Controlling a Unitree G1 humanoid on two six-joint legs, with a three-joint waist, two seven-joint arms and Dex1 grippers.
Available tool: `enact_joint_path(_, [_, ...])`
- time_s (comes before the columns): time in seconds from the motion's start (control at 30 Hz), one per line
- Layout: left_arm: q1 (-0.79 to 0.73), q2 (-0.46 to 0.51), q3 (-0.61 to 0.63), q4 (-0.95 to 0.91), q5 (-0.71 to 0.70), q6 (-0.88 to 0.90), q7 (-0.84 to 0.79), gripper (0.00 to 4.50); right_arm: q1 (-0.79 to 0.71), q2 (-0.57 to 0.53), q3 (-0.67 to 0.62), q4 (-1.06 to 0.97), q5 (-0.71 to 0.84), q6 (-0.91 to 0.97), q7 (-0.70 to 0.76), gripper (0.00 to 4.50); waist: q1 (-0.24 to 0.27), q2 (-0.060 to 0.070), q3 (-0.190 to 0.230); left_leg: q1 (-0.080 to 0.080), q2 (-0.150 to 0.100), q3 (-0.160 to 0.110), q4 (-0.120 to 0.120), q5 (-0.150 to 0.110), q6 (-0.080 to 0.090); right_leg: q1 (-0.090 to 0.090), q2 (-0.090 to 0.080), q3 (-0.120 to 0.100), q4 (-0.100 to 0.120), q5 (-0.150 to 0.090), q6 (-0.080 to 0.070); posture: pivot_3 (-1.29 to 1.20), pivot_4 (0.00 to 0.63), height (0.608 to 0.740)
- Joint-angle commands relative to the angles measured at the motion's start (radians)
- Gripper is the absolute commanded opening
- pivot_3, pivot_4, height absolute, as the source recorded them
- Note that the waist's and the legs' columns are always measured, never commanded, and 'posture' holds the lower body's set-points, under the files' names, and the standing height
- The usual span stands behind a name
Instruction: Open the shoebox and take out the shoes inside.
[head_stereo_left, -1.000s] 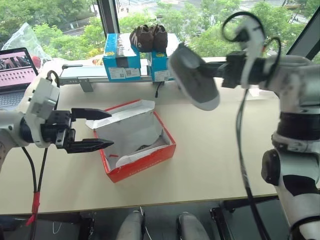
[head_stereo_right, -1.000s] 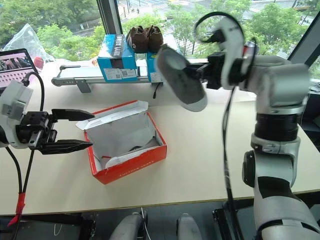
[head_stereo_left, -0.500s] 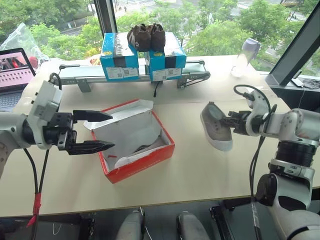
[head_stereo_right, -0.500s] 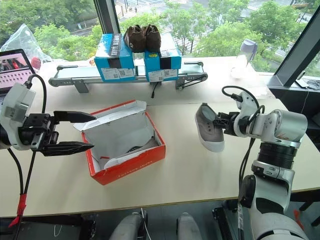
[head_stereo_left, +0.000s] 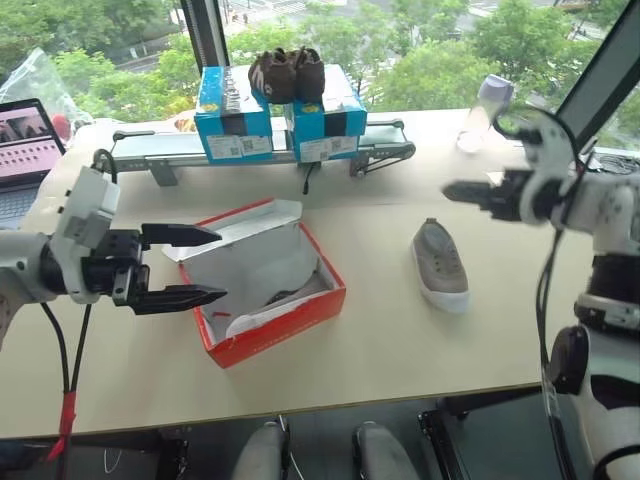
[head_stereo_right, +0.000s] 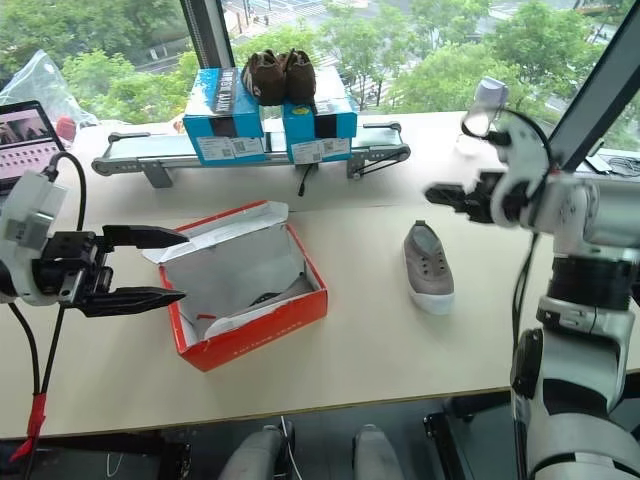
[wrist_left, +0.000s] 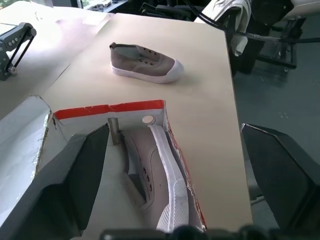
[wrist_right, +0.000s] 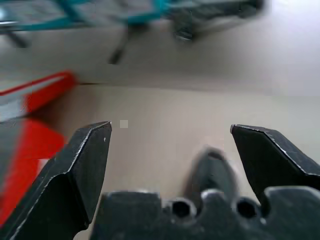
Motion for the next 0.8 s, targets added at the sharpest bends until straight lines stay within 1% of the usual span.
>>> enact_joint_path(0.03, [0.001,0.008,0.045,-0.026,-0.014,0.002,0.014,4.5,-0.008,-0.023,0.215,-0.173,0.07,-0.105,0.2,4.47,0.003,-0.003,-0.002,0.0,0.0,-0.001,0.0,-0.001,0.0,0.001,0.001,-0.001,0.0,0.0,0.0,0.0,0.15,0.74])
enact_joint_path(0.07, [0.002,0.007,0.046,-0.028,-0.015,0.003,0.018,4.5,-0.007,-0.024,0.257,-0.191,0.068,-0.131,0.225,4.47,0.008,-0.005,-0.003,0.001,0.001,-0.002,0.0,-0.002,0.0,0.002,0.001,-0.002,-0.001,0.0,0.0,0.0,0.15,0.74])
enact_joint_path(0.2, [0.023,0.001,0.062,-0.049,-0.025,0.007,0.033,4.5,0.013,-0.06,0.487,-0.239,-0.033,-0.343,0.363,4.47,0.029,-0.005,-0.003,-0.001,-0.001,-0.002,0.002,-0.002,-0.001,0.003,-0.001,-0.003,-0.005,0.001,0.001,0.0,0.15,0.74])
enact_joint_path(0.3, [0.04,0.001,0.074,-0.06,-0.032,0.009,0.044,4.5,0.021,-0.035,0.594,-0.193,-0.137,-0.52,0.399,4.47,0.032,-0.005,-0.003,-0.002,-0.001,-0.002,0.005,-0.003,0.0,0.002,-0.002,-0.003,-0.006,0.001,0.002,0.0,0.15,0.74])
enact_joint_path(0.4, [0.056,-0.002,0.085,-0.074,-0.041,0.012,0.057,4.5,0.017,0.015,0.636,-0.126,-0.2,-0.624,0.405,4.47,0.03,-0.005,-0.003,-0.002,0.0,-0.003,0.005,-0.003,-0.001,0.001,-0.001,-0.003,-0.006,0.002,0.001,0.0,0.15,0.74])
enact_joint_path(0.6, [0.089,-0.011,0.112,-0.108,-0.056,0.026,0.085,4.5,-0.002,0.125,0.659,0.034,-0.306,-0.775,0.397,4.47,0.027,-0.005,-0.003,-0.001,0.0,-0.004,0.005,-0.003,-0.001,0.001,-0.001,-0.002,-0.005,0.003,0.0,0.0,0.15,0.74])
enact_joint_path(0.8, [0.113,-0.009,0.132,-0.124,-0.07,0.031,0.104,4.5,0.021,0.14,0.669,0.058,-0.357,-0.82,0.444,4.47,0.033,-0.005,-0.003,-0.001,0.0,-0.005,0.005,-0.003,-0.001,0.001,-0.002,-0.002,-0.005,0.003,0.0,0.0,0.15,0.74])
